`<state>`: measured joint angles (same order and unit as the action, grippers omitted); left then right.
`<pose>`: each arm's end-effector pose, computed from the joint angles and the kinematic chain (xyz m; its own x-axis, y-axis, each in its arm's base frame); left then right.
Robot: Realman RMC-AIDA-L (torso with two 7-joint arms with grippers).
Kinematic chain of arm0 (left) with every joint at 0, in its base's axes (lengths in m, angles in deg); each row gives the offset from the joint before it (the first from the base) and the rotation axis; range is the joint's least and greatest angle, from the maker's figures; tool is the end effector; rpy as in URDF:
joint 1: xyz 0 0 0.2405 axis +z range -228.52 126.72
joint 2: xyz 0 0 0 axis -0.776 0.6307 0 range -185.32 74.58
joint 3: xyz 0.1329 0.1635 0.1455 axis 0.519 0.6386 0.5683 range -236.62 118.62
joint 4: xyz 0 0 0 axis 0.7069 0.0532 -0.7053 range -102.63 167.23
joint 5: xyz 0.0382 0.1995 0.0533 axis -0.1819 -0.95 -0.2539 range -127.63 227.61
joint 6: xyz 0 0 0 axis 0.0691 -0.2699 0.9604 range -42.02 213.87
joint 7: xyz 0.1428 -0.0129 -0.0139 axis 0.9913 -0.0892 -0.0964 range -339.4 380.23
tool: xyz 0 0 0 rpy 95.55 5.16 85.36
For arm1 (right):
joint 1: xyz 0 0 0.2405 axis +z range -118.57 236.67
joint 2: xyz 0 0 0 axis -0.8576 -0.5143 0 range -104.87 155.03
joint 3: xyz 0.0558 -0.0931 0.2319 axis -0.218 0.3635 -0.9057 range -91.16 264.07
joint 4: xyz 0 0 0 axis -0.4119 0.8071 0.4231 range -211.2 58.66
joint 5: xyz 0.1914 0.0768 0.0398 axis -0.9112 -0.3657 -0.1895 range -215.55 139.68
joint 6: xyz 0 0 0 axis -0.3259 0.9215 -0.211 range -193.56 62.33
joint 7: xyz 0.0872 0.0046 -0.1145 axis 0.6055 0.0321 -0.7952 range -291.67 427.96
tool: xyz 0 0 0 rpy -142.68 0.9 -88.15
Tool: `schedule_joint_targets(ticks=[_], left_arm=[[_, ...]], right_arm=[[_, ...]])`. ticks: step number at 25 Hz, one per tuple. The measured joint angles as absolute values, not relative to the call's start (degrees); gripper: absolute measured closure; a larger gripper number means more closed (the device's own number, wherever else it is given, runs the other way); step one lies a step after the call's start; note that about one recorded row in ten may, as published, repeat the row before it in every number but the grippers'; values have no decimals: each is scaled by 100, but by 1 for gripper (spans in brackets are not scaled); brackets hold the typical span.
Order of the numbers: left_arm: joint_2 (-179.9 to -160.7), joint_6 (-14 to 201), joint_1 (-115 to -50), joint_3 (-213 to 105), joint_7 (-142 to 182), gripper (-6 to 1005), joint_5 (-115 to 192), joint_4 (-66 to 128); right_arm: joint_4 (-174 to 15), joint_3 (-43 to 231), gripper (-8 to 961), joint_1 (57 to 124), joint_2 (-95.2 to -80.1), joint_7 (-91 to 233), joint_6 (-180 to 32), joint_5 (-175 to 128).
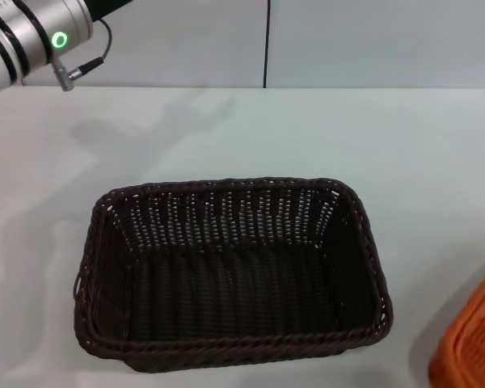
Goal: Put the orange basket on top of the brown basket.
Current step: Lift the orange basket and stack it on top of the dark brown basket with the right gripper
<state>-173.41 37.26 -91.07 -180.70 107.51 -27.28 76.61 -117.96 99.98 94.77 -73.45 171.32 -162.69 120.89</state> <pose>-0.1578 0.4621 0.0528 0.5330 0.1761 0.8276 0.7226 -0.6036 -0.3370 0.3607 0.3294 0.1834 0.5930 -0.7864 -0.1730 -0.7740 -0.4975 -0.3917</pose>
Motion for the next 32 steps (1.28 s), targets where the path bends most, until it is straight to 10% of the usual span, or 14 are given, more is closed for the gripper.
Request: schedule_joint_targets(ticks=[10,18,32], left_arm=[[-17331,3680,-9037,-18268,10879,288,-2726,7699],[-17317,3673,-8994,-18278,10888,289,-2738,7750],[-17196,3628,-8973,-18231,10901,287,-2740,7709]], right_arm=[[-11460,8874,806,8428,-6995,17419,-16349,9775],[-10726,8883,806,8013,-7315,17586,-16713,7379],[-10622,9010,805,8773,-8802,17293,-17305,6199]])
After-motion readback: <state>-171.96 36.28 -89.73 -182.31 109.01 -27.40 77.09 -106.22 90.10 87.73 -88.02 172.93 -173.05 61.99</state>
